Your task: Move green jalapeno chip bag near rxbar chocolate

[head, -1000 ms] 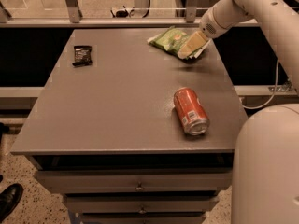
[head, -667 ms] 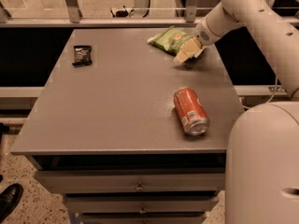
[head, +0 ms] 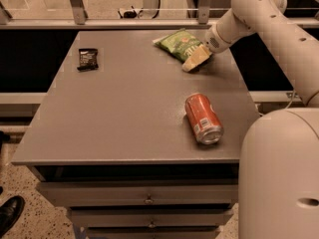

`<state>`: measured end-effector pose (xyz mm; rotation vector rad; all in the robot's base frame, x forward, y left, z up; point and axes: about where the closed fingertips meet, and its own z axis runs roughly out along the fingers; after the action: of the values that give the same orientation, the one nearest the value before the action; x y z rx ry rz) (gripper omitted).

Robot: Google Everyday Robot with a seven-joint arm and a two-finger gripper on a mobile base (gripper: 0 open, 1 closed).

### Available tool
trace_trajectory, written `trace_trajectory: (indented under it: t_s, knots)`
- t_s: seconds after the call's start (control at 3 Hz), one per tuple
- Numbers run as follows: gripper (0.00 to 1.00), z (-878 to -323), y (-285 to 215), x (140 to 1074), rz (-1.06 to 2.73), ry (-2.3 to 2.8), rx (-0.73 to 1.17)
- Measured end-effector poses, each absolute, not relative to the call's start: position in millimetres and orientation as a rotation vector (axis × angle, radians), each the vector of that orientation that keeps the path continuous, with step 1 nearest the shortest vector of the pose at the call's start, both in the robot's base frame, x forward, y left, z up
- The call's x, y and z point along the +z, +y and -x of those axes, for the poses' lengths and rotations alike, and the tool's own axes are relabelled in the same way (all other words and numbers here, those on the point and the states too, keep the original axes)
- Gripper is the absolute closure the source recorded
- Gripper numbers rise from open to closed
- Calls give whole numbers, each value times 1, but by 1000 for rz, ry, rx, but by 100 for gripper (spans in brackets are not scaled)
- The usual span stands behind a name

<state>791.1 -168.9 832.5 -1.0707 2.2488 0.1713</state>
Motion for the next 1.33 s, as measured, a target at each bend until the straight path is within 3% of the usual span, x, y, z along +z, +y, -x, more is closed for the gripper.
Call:
trace_trajectory:
  t_s: [0.67, 1.0, 1.33]
  knots:
    - [88, -791, -169, 840, 1071, 2249, 171]
    - [100, -791, -169, 840, 1071, 2248, 171]
    - [100, -780, -156, 892, 1138, 2106, 137]
